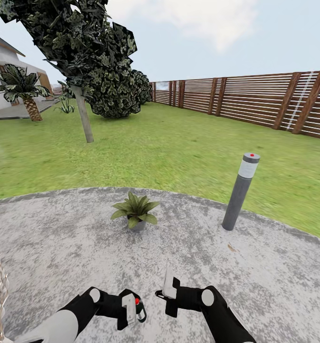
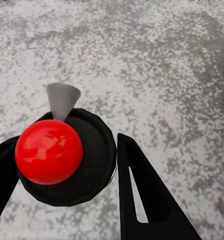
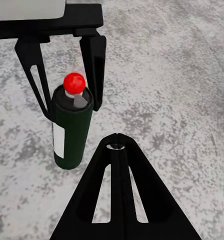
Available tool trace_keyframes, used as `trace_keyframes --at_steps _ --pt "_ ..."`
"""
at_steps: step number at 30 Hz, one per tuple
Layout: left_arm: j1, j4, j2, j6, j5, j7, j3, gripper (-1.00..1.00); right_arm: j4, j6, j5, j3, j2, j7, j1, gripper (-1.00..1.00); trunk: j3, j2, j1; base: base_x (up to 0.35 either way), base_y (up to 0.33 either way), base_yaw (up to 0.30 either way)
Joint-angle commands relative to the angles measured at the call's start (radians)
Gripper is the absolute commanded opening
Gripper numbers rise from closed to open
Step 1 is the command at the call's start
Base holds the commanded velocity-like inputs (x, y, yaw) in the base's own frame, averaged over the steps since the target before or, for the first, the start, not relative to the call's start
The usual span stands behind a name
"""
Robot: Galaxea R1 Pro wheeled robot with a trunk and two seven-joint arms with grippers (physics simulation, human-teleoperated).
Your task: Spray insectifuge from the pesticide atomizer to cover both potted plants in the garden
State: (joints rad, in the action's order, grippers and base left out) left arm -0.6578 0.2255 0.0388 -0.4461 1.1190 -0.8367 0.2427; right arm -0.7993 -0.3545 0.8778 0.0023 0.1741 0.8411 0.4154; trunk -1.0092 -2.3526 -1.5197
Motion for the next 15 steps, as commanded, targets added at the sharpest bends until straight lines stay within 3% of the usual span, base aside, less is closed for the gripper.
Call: trace_keyframes --at_steps 1,15 --pt "0.0 0.002 0.002 -0.003 0.008 -0.004 0.009 -1.0 -0.001 -0.004 0.007 -0.001 0.0 0.001 0.0 -1.0 -0.001 0.0 0.0 0.0 0.0 0.0" --pt "0.0 0.003 0.042 -0.014 0.006 0.028 0.009 -1.0 -0.001 -0.004 0.007 -0.001 0.0 0.001 0.001 -1.0 -0.001 0.0 0.0 0.0 0.0 0.0"
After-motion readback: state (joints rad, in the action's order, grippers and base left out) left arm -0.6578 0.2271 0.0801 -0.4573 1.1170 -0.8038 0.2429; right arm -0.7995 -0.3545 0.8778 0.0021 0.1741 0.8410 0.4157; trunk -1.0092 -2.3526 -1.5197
